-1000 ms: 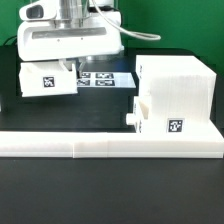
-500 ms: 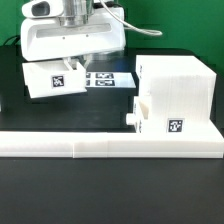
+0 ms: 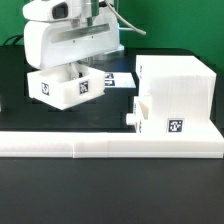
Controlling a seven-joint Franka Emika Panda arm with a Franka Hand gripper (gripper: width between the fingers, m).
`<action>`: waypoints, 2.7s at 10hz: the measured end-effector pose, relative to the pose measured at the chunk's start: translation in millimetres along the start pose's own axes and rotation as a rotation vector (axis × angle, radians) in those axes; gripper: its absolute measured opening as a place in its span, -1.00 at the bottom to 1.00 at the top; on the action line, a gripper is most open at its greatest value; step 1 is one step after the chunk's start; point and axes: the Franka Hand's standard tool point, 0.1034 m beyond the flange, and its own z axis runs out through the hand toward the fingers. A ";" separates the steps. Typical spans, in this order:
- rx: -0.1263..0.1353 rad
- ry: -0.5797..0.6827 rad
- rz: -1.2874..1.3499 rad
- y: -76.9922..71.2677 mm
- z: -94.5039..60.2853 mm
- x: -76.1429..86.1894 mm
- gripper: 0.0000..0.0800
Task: Assemble drawer
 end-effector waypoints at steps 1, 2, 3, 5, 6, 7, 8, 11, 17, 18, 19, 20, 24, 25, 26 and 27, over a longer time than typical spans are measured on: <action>0.000 -0.002 -0.056 0.2 0.5 -1.2 -0.89; 0.000 -0.003 -0.101 0.3 0.7 -1.5 -0.89; 0.001 -0.004 -0.177 0.6 0.8 -2.1 -0.89; 0.017 -0.016 -0.327 9.0 -5.7 4.9 -0.89; 0.015 -0.015 -0.353 13.7 -9.0 7.7 -0.89; 0.016 -0.014 -0.349 13.1 -8.4 7.2 -0.89; 0.016 -0.015 -0.348 13.0 -8.1 6.9 -0.89; 0.024 -0.011 -0.369 25.2 -16.4 25.3 -0.89; 0.023 -0.002 -0.442 39.6 -14.0 37.5 -0.89; 0.025 -0.003 -0.472 39.7 -13.2 37.2 -0.89; 0.034 -0.018 -0.629 42.9 -11.6 38.4 -0.89; 0.035 -0.017 -0.628 43.8 -10.5 38.7 -0.89; 0.040 -0.014 -0.608 43.6 -7.3 52.2 -0.89; 0.036 -0.011 -0.586 44.8 -8.9 58.7 -0.89; 0.035 -0.009 -0.570 44.1 -9.5 61.4 -0.89; 0.037 -0.010 -0.568 43.9 -8.3 59.2 -0.89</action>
Offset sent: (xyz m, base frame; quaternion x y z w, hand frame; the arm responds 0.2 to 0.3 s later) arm 0.0142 -0.0002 0.0005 0.0134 -0.0079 -0.2193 0.9755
